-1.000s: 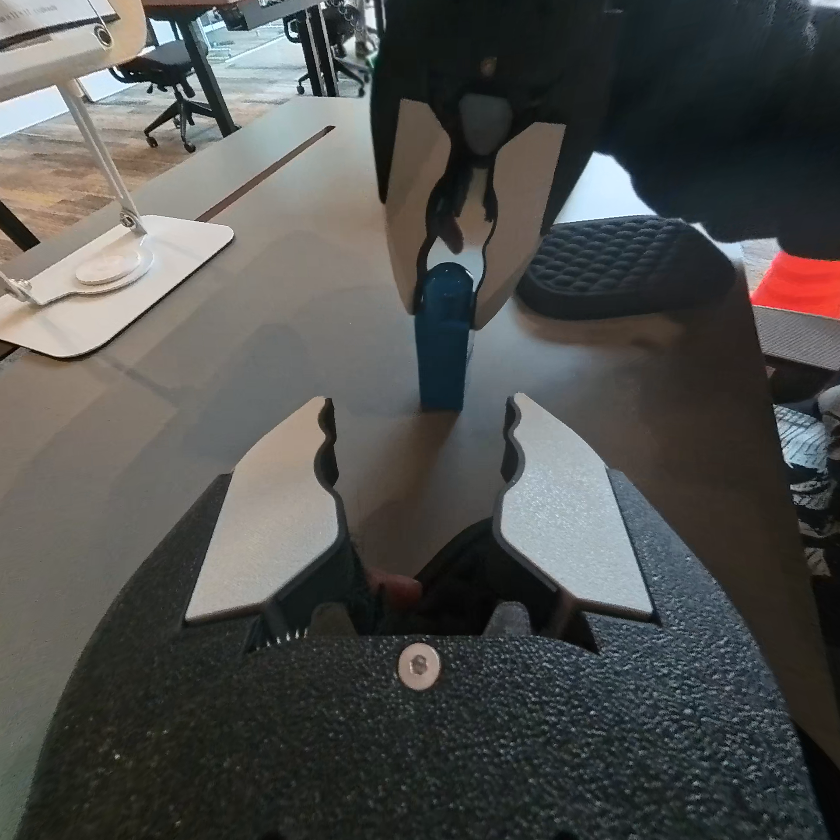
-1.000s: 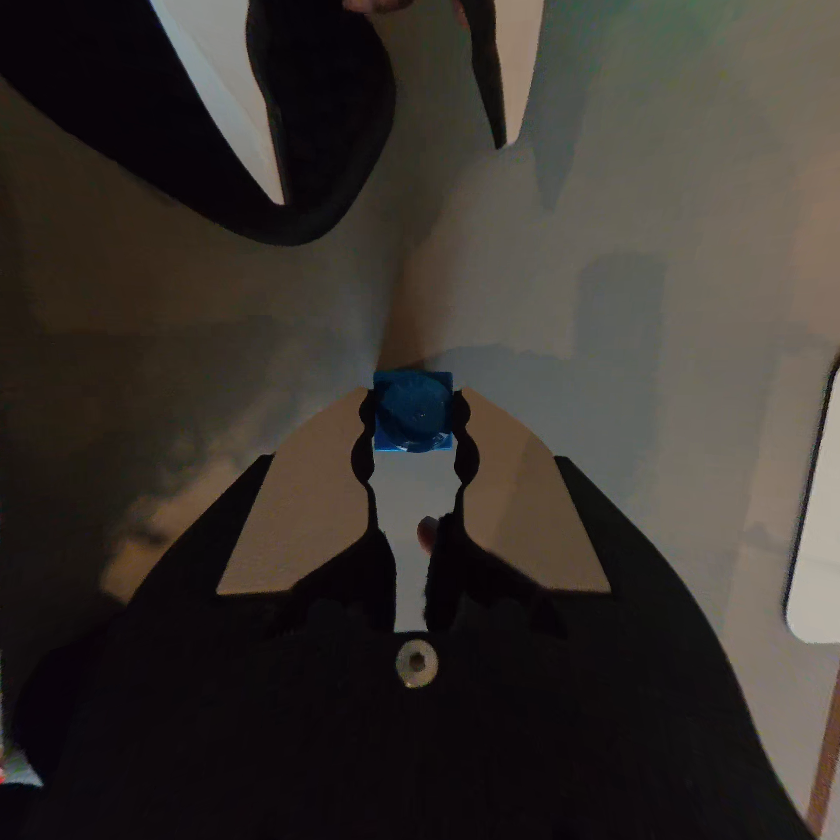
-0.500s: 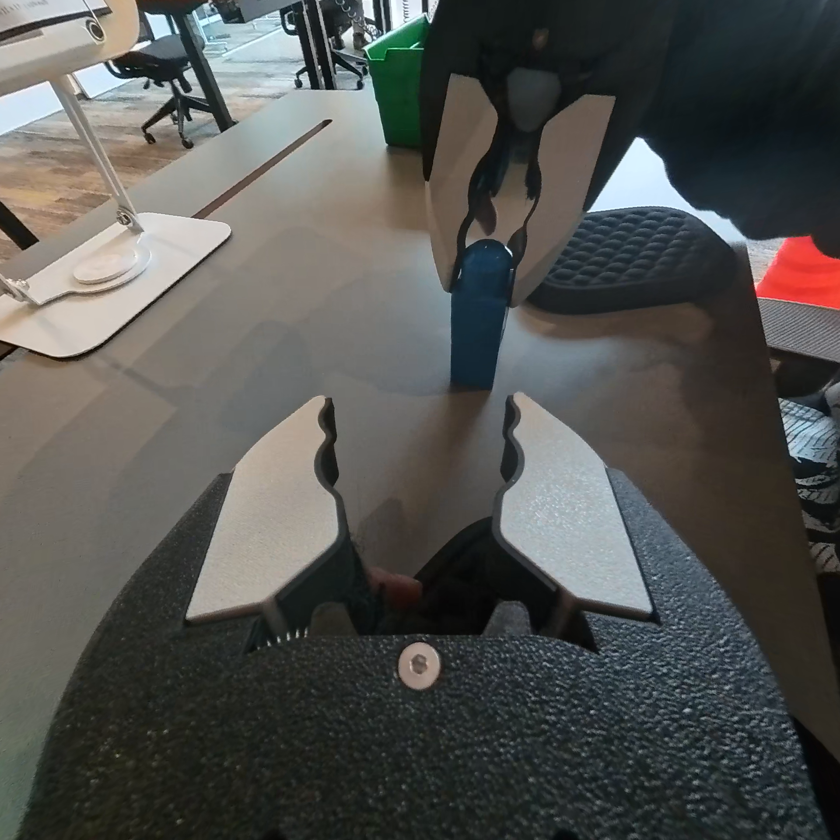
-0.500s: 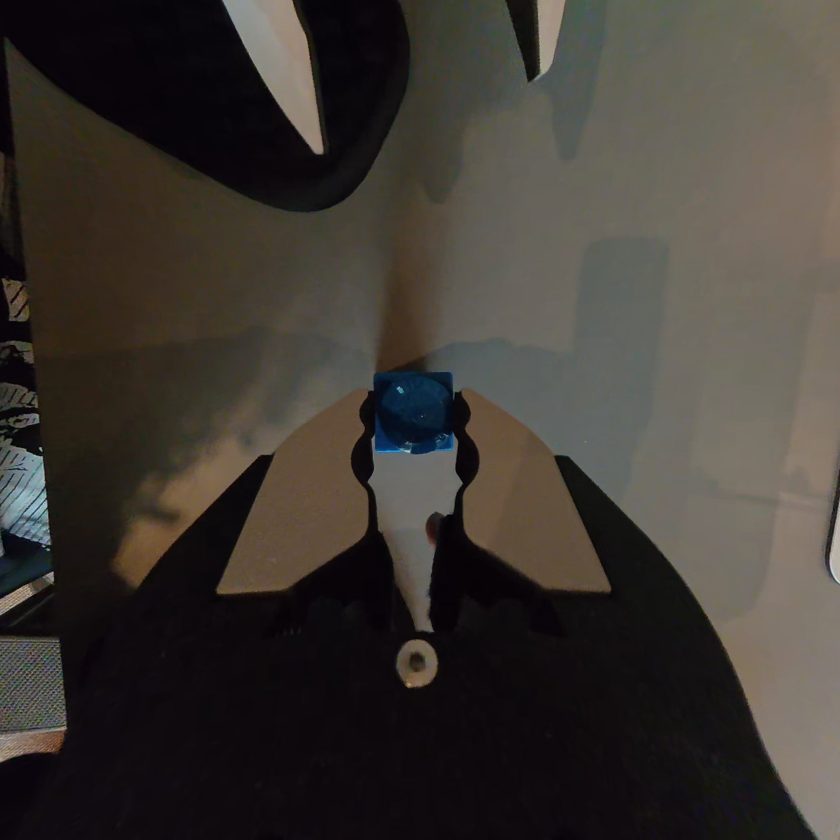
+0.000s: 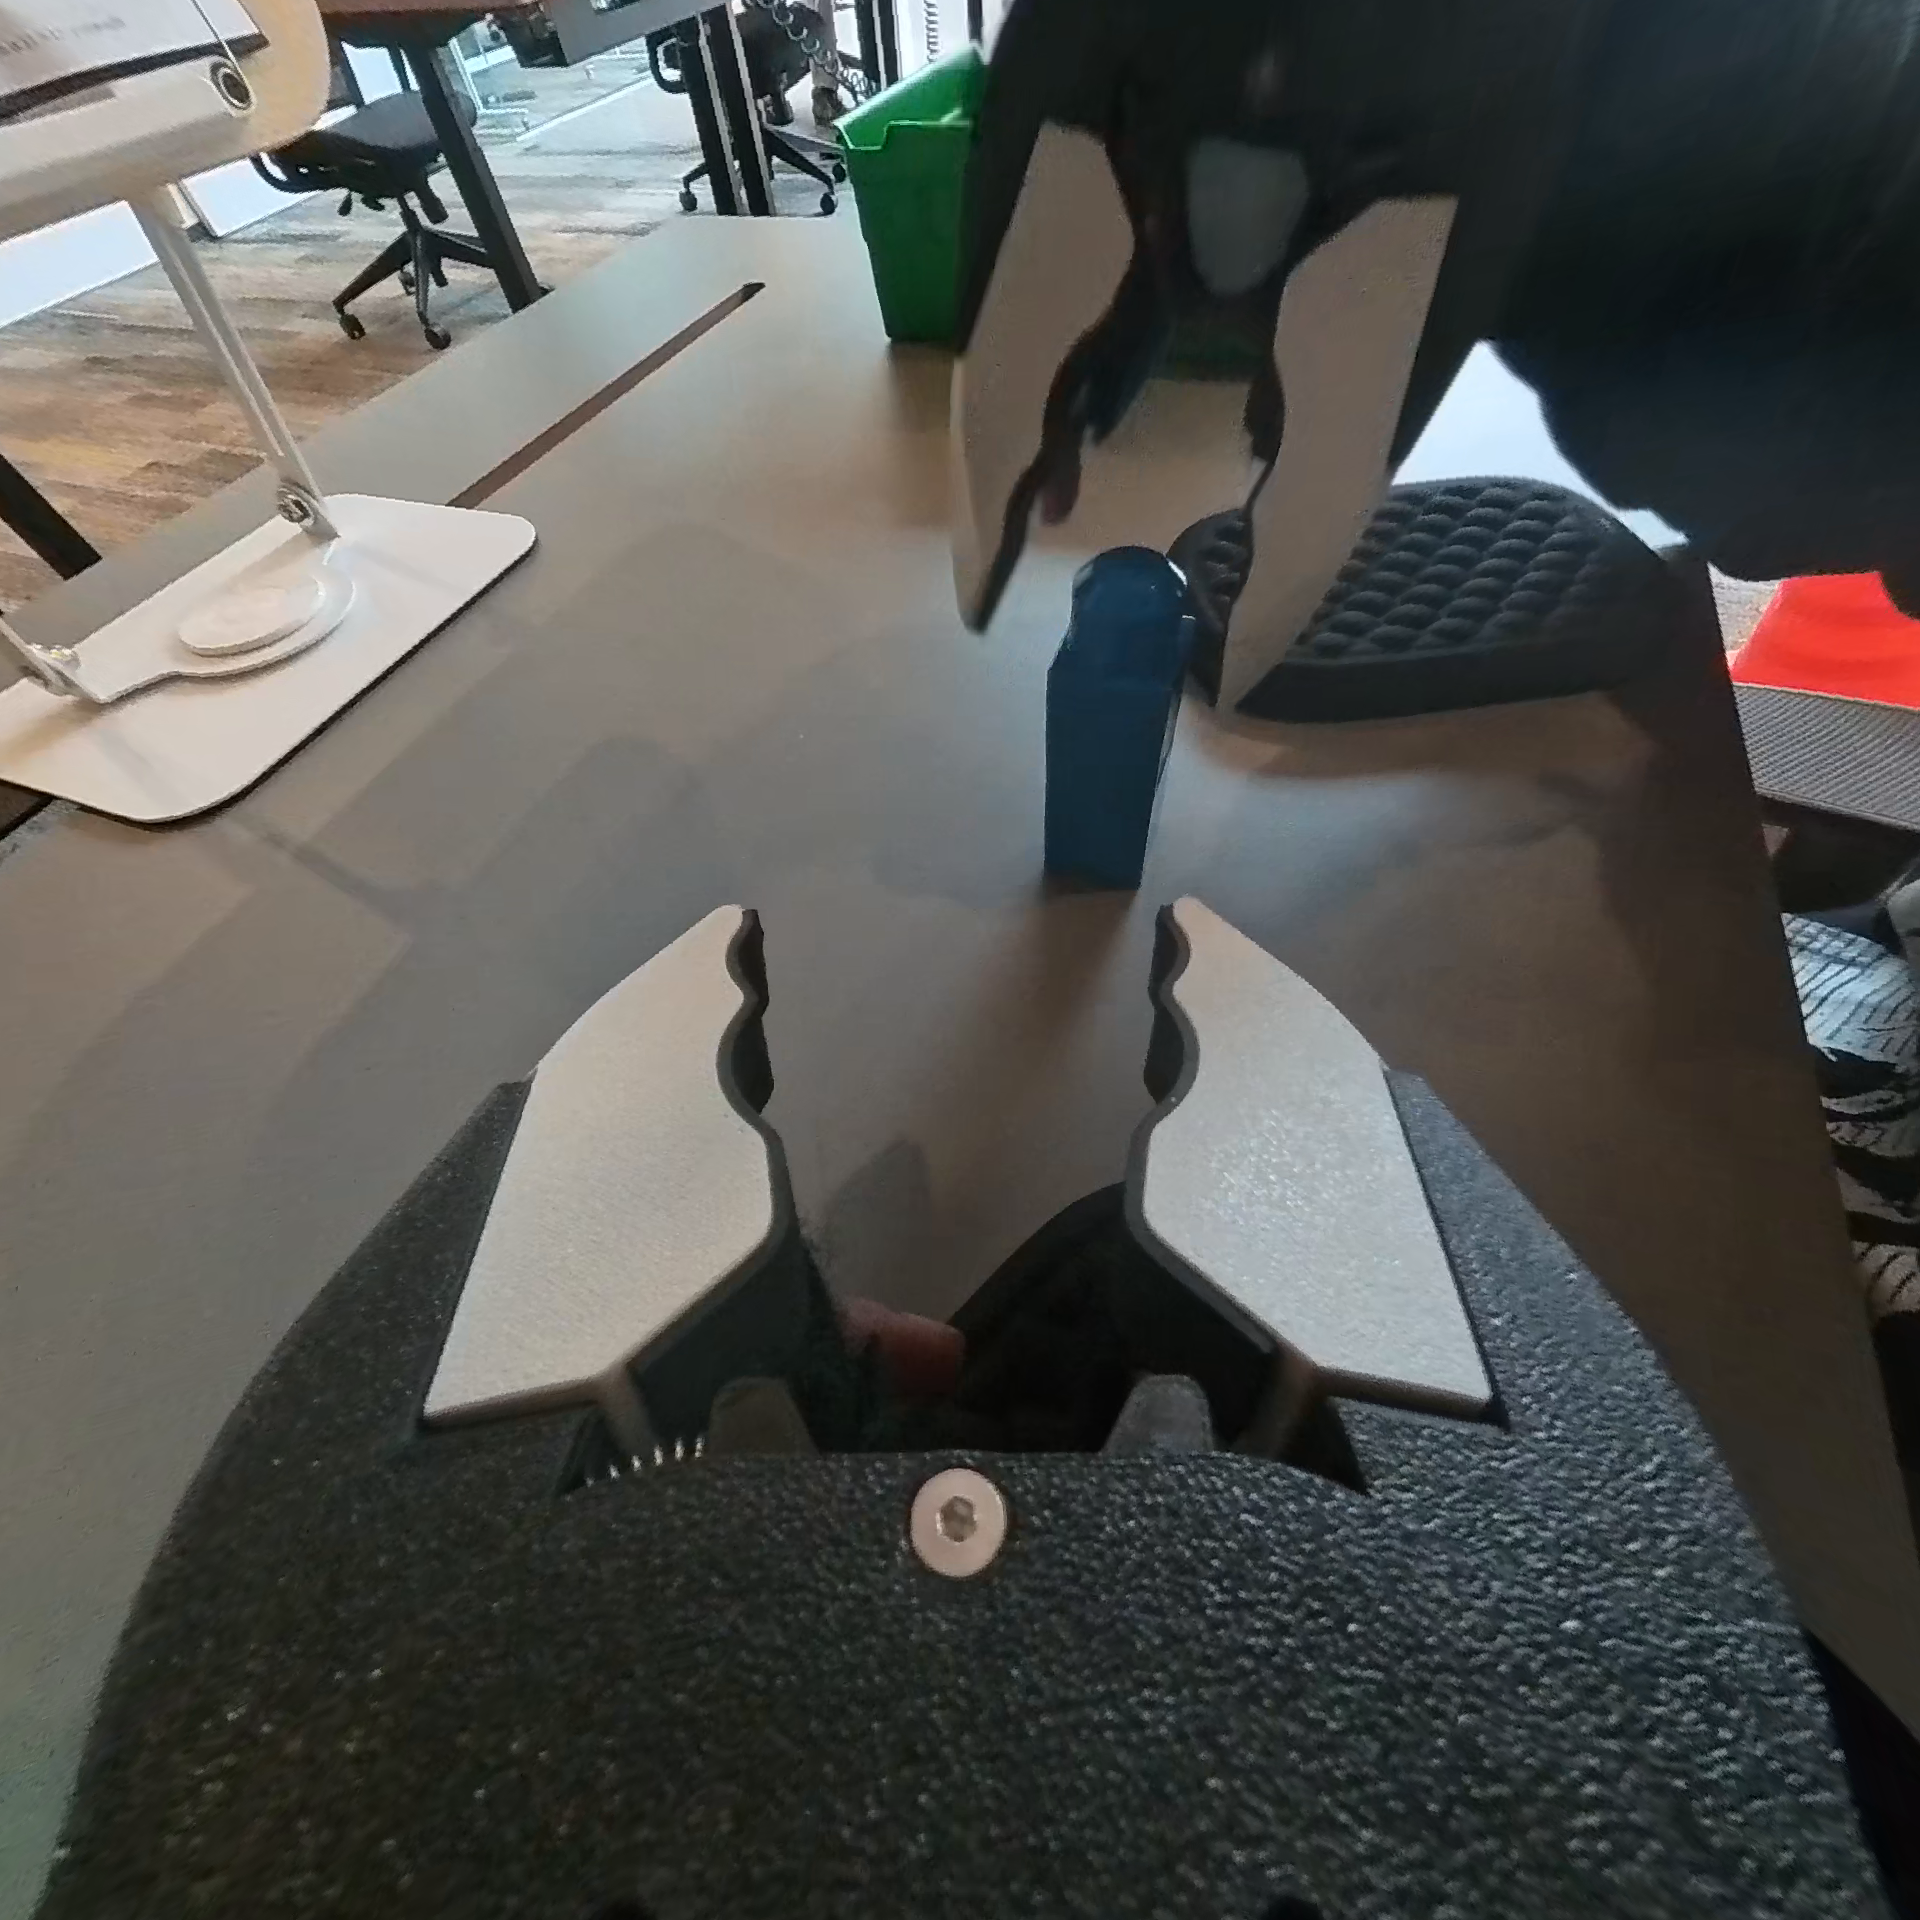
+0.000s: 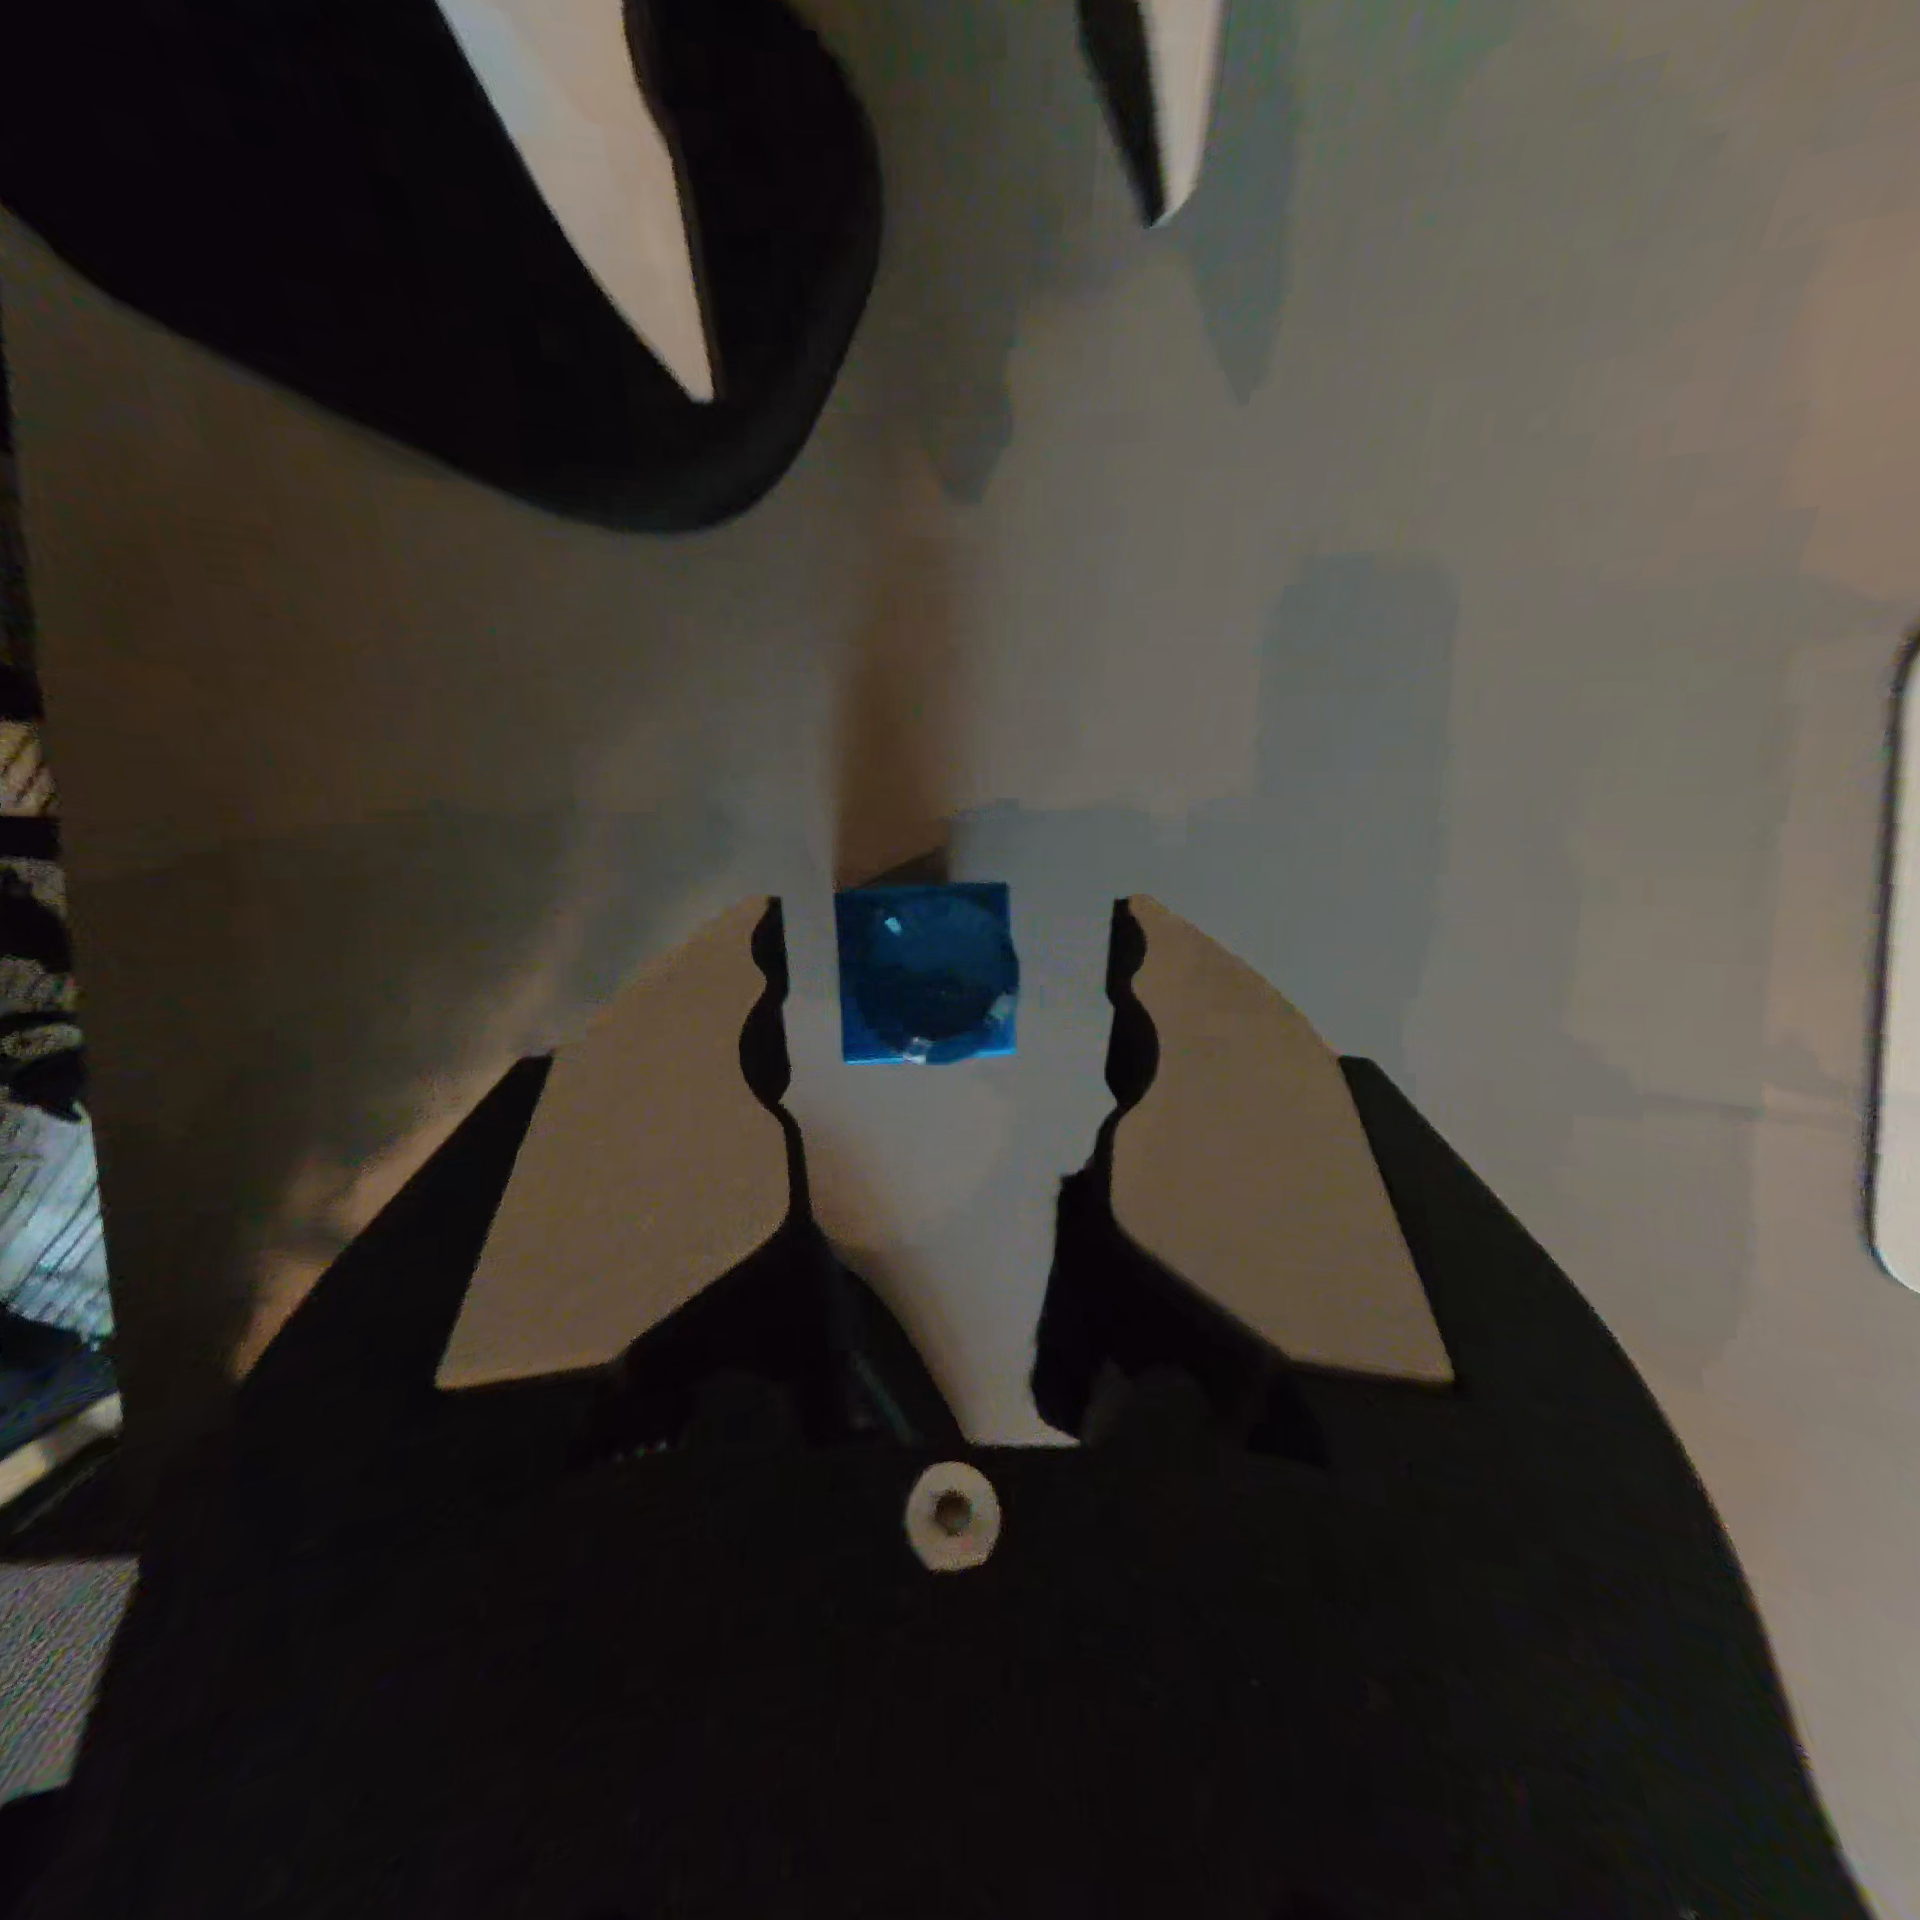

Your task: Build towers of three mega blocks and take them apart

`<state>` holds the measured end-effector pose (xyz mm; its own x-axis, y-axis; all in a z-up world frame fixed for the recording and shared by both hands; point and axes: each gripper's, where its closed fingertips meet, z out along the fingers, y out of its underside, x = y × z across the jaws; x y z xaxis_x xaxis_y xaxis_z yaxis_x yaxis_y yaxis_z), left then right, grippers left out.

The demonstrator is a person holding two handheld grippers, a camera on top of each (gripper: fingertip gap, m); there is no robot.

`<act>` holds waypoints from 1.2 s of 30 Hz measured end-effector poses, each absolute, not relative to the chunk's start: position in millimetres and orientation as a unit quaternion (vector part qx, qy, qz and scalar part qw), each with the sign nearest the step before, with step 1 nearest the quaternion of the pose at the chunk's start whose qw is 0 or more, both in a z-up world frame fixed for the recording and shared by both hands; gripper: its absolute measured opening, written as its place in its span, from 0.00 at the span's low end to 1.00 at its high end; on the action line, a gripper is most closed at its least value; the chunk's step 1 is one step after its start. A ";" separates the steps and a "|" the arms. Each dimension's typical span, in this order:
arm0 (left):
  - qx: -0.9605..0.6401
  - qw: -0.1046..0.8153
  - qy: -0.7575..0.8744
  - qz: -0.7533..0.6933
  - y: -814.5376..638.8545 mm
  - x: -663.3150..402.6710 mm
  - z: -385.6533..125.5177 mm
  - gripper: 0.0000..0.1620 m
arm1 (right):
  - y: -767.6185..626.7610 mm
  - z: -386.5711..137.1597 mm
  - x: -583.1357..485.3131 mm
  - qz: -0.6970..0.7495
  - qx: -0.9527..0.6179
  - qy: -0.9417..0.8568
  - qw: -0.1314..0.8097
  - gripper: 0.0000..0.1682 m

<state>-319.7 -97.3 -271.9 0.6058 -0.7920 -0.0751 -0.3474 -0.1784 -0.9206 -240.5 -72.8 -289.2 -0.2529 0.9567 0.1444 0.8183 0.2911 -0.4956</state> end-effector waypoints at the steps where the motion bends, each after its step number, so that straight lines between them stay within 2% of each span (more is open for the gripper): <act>1: -0.737 0.510 0.387 -0.218 -97.4 -319.7 -272.3 0.44 | -70.4 -282.3 -240.0 0.166 -0.575 -0.768 0.227 0.38; 4: -0.741 0.505 0.386 -0.218 -97.3 -319.8 -273.7 0.44 | -66.1 -257.7 -235.6 0.190 -0.583 -0.736 0.286 0.43; 11: -0.749 0.512 0.367 -0.205 -93.8 -329.7 -264.7 0.44 | -57.0 -227.8 -207.6 0.272 -0.607 -0.625 0.409 0.42; 17: -0.775 0.508 0.344 -0.154 -101.5 -369.5 -245.6 0.43 | -47.4 -235.9 -195.0 0.325 -0.602 -0.583 0.437 0.42; 25: -0.845 0.477 0.241 -0.025 -147.8 -514.9 -215.9 0.43 | -43.4 -235.8 -188.3 0.344 -0.598 -0.569 0.448 0.41; 31: -0.896 0.422 0.136 0.032 -182.4 -610.0 -250.3 0.41 | -45.2 -237.3 -188.1 0.344 -0.597 -0.572 0.446 0.41; 36: -0.916 0.387 0.104 0.025 -188.0 -636.1 -286.6 0.40 | -46.0 -235.3 -188.1 0.346 -0.594 -0.571 0.448 0.41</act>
